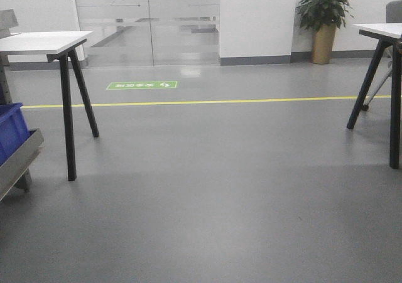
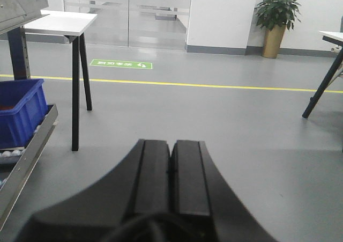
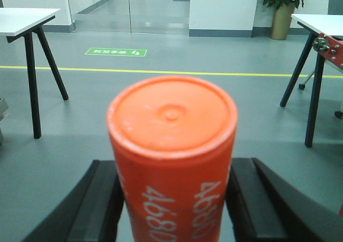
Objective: Grab orange capacitor from left shelf to right conveyor
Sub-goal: 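Drive the base away from the shelf toward the conveyor table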
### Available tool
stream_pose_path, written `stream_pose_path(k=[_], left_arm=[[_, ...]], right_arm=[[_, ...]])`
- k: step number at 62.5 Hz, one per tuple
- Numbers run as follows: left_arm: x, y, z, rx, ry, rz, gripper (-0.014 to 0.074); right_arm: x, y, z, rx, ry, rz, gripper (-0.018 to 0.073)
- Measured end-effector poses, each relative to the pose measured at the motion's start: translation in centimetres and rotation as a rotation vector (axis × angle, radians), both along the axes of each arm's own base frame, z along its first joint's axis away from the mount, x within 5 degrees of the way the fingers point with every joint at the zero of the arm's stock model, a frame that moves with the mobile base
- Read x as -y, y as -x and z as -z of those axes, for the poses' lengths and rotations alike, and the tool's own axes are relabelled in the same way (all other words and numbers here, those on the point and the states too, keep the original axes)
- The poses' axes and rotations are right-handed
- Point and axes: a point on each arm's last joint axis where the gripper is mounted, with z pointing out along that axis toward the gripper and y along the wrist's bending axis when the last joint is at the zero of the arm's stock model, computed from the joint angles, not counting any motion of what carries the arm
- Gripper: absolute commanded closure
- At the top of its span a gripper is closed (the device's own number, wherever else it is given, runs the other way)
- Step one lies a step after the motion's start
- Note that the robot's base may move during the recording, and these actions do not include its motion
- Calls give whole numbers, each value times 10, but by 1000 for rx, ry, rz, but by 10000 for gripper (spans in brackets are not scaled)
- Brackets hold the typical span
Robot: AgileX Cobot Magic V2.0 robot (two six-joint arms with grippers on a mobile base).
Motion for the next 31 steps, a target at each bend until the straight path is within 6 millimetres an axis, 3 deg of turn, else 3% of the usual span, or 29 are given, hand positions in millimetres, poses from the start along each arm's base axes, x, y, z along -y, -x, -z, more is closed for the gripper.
stream_pose_path(k=[31], left_arm=[[0,0,0,0,0,0,701]], right_arm=[[0,0,0,0,0,0,377]])
